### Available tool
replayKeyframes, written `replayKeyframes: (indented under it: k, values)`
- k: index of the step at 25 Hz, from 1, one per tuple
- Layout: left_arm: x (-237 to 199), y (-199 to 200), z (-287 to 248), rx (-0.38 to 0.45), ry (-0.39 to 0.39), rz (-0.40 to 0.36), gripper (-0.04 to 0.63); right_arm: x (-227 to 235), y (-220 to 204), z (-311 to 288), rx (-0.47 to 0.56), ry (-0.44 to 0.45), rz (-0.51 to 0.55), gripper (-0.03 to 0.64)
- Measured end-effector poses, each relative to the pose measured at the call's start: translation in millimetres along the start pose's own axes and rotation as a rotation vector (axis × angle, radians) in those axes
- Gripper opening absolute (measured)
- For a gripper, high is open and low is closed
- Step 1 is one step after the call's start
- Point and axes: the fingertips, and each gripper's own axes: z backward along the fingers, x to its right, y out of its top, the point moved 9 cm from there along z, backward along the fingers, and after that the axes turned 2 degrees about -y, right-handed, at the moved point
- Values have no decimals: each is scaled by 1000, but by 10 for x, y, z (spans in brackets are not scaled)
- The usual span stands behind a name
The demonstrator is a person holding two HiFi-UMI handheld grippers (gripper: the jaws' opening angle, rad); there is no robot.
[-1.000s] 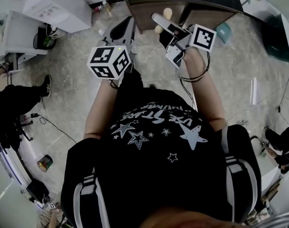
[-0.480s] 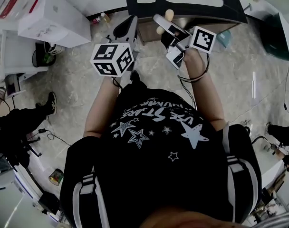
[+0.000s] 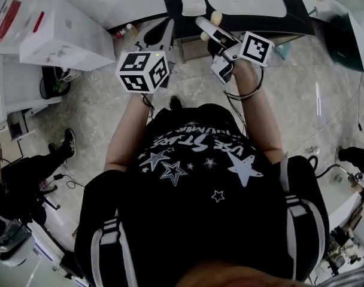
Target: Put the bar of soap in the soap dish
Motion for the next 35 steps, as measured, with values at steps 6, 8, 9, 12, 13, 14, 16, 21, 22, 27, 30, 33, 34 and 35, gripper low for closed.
replayKeyframes:
  k: [6, 8, 9, 12, 13, 14, 16, 21, 22, 27, 30, 33, 34, 35]
  values:
    - [-247, -19, -117, -27, 11, 34, 11, 171, 126, -171, -8, -68, 8, 295]
    - [-271, -62, -179, -40, 15, 37, 11, 281, 152, -198, -38, -98, 11, 295]
    - [-286, -76, -226, -45, 18, 35, 11, 351, 175, -203, -50, -129, 1, 295]
    - [-342, -101, -388, -55, 36, 36, 11, 548, 281, -244, -66, -203, -39, 295]
    - [-364, -107, -435, -58, 44, 38, 11, 603, 316, -277, -72, -216, -47, 295]
    - [-392, -111, -480, -61, 51, 39, 11, 655, 347, -321, -83, -228, -51, 295]
    - [-472, -103, -573, -67, 64, 29, 11, 755, 418, -454, -107, -229, -36, 295]
    - [-638, -45, -891, -75, 87, 19, 11, 966, 667, -714, -158, -239, 30, 296]
    - [-655, -42, -959, -80, 88, 17, 11, 1008, 715, -749, -180, -258, 50, 295]
    - [-799, -66, -1273, -106, 105, 17, 11, 1211, 869, -958, -290, -309, 95, 295]
    - [-900, -92, -1412, -124, 114, 13, 11, 1314, 934, -1079, -344, -335, 116, 296]
    - [-1006, -129, -1496, -141, 121, 18, 11, 1405, 978, -1205, -405, -365, 139, 296]
    - [-1036, -142, -1519, -146, 124, 20, 11, 1439, 984, -1238, -426, -376, 141, 296]
    - [-1059, -156, -1543, -151, 126, 24, 11, 1473, 988, -1263, -446, -387, 140, 296]
